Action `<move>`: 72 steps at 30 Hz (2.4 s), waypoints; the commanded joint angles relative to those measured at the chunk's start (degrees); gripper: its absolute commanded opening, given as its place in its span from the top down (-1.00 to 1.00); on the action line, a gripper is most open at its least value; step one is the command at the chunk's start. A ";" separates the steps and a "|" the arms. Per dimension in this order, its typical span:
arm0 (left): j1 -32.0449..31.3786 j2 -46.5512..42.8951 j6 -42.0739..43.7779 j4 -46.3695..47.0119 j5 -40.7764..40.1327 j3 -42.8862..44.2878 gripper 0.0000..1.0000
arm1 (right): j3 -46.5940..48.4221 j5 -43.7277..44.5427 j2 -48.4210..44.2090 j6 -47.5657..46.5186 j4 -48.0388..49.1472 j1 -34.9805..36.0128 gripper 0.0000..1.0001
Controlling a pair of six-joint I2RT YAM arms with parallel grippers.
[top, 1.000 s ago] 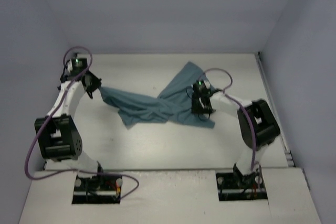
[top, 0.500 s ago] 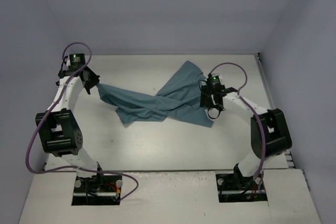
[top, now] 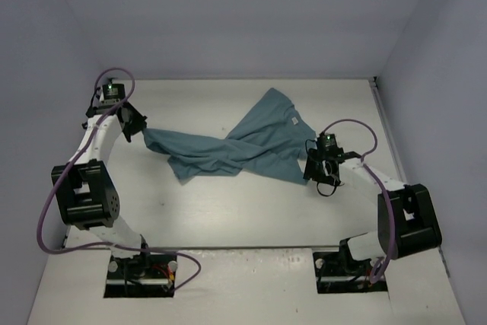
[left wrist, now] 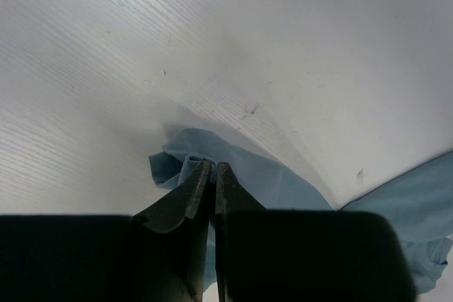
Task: Fold and stack the t-shirts
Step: Flatten out the tshirt
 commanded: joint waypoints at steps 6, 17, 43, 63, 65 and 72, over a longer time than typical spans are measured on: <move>0.43 -5.20 0.87 1.10 0.65 -0.58 1.00 | -0.52 -5.77 0.14 0.18 4.89 -0.70 0.14; 0.43 -6.50 1.30 0.70 0.25 -1.65 1.00 | -2.86 -4.18 1.01 2.42 6.03 -0.70 0.19; 0.49 -8.07 4.38 -6.89 1.90 14.68 1.00 | 20.36 6.11 -14.39 -16.07 -1.31 -0.08 1.00; 0.12 -15.23 8.59 -4.22 17.49 53.82 1.00 | 80.10 12.31 -7.82 -42.28 -3.20 -0.08 1.00; 0.08 -16.41 8.85 -3.26 18.62 54.83 1.00 | 84.42 12.10 -7.11 -43.21 -3.12 0.04 1.00; -1.72 -21.73 10.97 -1.81 20.07 55.56 1.00 | 91.49 10.03 -7.79 -44.90 -1.88 0.00 1.00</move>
